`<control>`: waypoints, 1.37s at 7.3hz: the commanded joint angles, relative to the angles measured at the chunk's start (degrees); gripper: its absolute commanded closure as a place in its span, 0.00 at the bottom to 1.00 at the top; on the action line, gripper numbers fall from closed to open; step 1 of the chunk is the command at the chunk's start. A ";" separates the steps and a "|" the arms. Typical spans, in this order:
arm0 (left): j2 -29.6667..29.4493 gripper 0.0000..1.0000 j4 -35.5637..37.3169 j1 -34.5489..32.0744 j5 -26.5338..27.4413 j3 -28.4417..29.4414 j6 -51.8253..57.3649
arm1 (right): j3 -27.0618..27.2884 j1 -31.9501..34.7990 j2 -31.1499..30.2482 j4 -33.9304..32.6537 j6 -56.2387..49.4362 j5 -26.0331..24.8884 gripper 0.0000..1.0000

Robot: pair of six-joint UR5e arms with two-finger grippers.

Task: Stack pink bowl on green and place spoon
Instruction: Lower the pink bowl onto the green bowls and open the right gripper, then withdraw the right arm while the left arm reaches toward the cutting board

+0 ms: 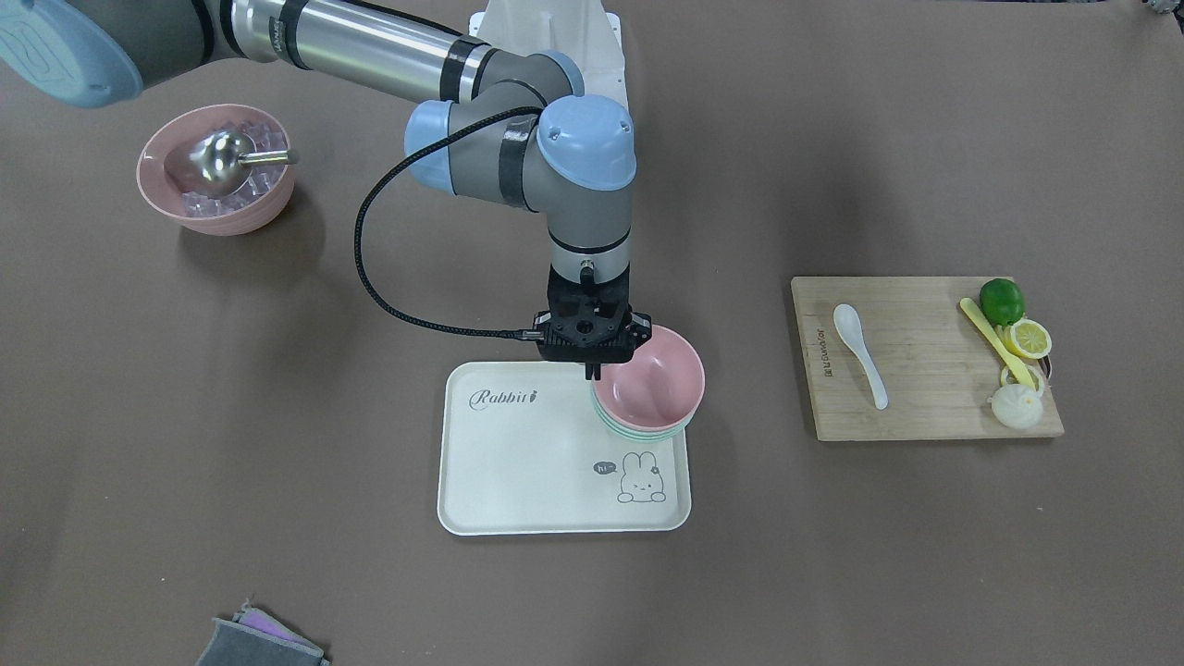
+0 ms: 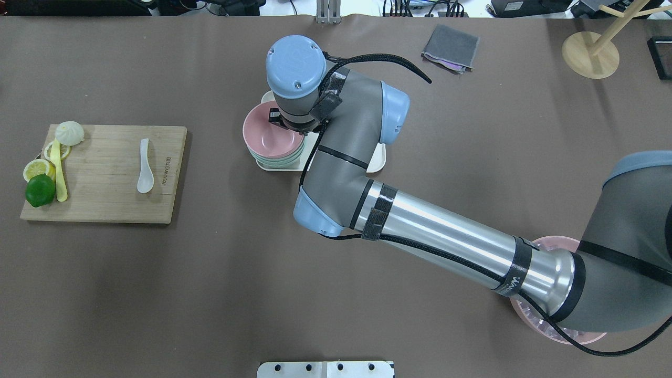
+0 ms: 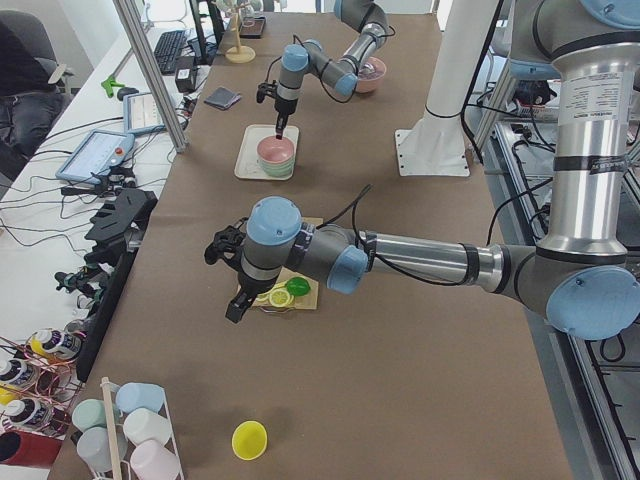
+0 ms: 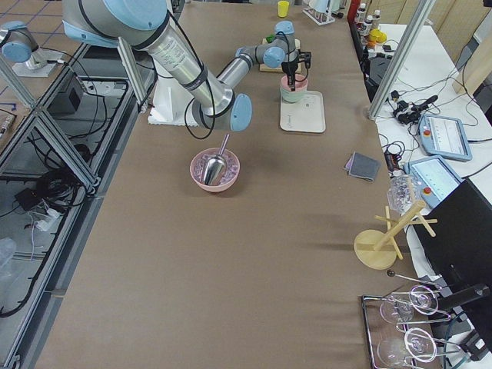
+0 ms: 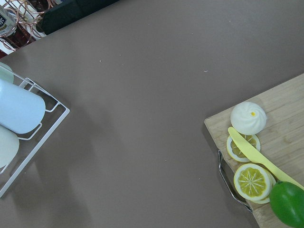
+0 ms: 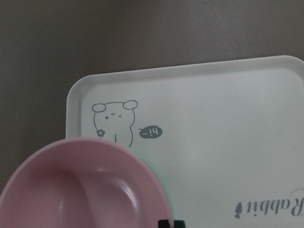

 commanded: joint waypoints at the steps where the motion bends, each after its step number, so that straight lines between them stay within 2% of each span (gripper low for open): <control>1: 0.00 0.02 0.01 0.09 0.00 0.00 0.00 | -0.08 -0.02 -0.07 0.84 0.25 0.07 0.70; 2: 0.00 0.02 0.01 0.09 0.00 0.00 0.00 | -0.08 -0.02 -1.03 3.72 0.51 -0.01 0.01; 3: -0.09 0.02 0.10 0.09 0.00 0.00 -0.43 | -0.08 0.50 -1.21 4.53 -0.09 0.77 0.00; 5: -0.61 0.02 -0.25 2.88 0.09 -0.52 -12.06 | 0.61 5.40 -3.31 3.93 -4.19 7.77 0.00; 6: -0.62 0.02 -3.04 6.03 0.35 -0.44 -19.96 | 2.53 8.04 -6.28 3.93 -7.62 10.07 0.00; 8: -1.14 0.02 -10.15 12.88 1.23 -0.27 -39.89 | 13.48 12.69 -16.46 3.58 -16.40 11.31 0.00; 9: -2.27 0.02 -11.40 16.14 4.71 -0.35 -46.86 | 15.36 16.81 -20.25 3.66 -21.75 16.20 0.00; 10: -4.55 0.02 -11.59 21.04 8.40 -0.35 -54.68 | 16.34 21.11 -23.68 3.66 -27.20 18.68 0.00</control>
